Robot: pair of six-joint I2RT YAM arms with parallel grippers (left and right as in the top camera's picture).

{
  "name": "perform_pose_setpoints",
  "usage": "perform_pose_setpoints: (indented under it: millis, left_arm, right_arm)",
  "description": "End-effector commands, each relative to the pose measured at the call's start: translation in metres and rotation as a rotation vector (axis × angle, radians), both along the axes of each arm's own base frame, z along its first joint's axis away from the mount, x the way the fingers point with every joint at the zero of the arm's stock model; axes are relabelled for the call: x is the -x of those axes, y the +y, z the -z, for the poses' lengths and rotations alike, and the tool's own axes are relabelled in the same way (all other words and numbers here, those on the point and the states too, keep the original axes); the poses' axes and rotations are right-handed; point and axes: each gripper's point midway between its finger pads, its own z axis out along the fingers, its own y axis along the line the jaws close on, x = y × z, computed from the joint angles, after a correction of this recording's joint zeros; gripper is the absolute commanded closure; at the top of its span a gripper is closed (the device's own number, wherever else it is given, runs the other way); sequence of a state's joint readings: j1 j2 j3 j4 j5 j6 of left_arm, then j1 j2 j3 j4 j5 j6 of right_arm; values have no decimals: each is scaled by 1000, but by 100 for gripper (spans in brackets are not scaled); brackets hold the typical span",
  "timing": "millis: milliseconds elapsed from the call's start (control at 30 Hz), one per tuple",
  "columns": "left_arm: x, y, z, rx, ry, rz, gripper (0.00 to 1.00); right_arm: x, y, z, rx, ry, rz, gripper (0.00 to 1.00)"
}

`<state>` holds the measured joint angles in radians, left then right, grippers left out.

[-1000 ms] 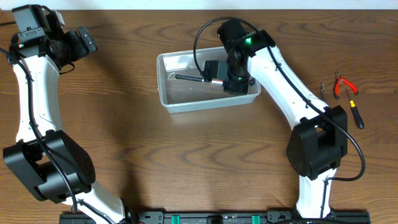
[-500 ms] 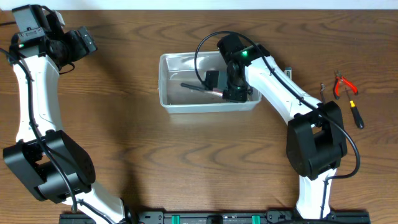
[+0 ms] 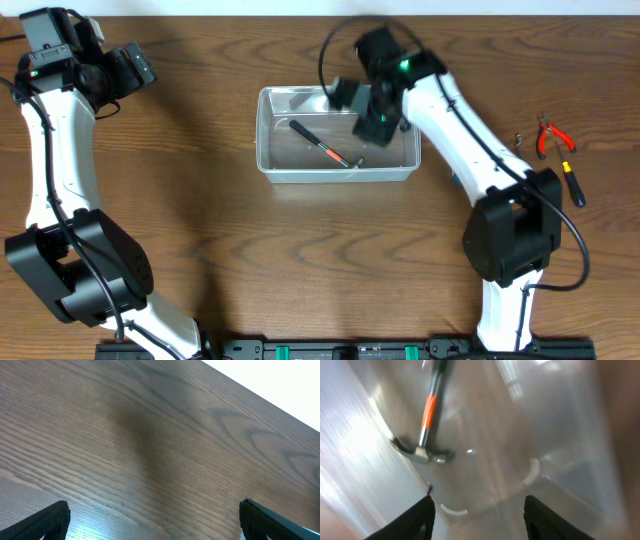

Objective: Pack container
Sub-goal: 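Open right gripper to drop the hammer and retract rightward, then move right gripper onto the white-and-teal marker box and grip it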

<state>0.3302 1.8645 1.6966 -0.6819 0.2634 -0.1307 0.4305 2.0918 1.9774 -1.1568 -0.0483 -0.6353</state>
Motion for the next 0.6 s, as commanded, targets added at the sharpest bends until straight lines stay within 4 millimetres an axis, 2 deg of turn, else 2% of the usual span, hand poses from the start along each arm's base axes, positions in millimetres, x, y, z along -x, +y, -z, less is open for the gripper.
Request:
perform_pose_setpoints:
  millis: [0, 33, 100, 200, 300, 400, 433, 567]
  left_arm:
    - [-1, -1, -14, 0, -30, 2, 2]
    - [-1, -1, -14, 0, -30, 2, 2]
    - [-1, -1, -14, 0, -30, 2, 2]
    - [-1, -1, -14, 0, -30, 2, 2]
    - [-1, -1, -14, 0, -30, 1, 2]
    - [-1, -1, -14, 0, -30, 2, 2]
    - [-1, -1, -14, 0, -30, 1, 2]
    - [-1, -1, -14, 0, -30, 2, 2]
  right_arm:
    - [-25, -26, -66, -115, -79, 317, 41]
    - [-27, -36, -76, -126, -83, 391, 42]
    - [-28, -70, -98, -163, -73, 600, 45]
    - [-25, -113, -111, -191, -40, 810, 44]
    - [-19, -156, -107, -175, 1, 943, 43]
    - [-12, -186, -98, -147, 42, 1012, 41]
    - [-10, -192, -95, -139, 55, 1026, 41]
    - [1, -203, -74, -95, 127, 1060, 52]
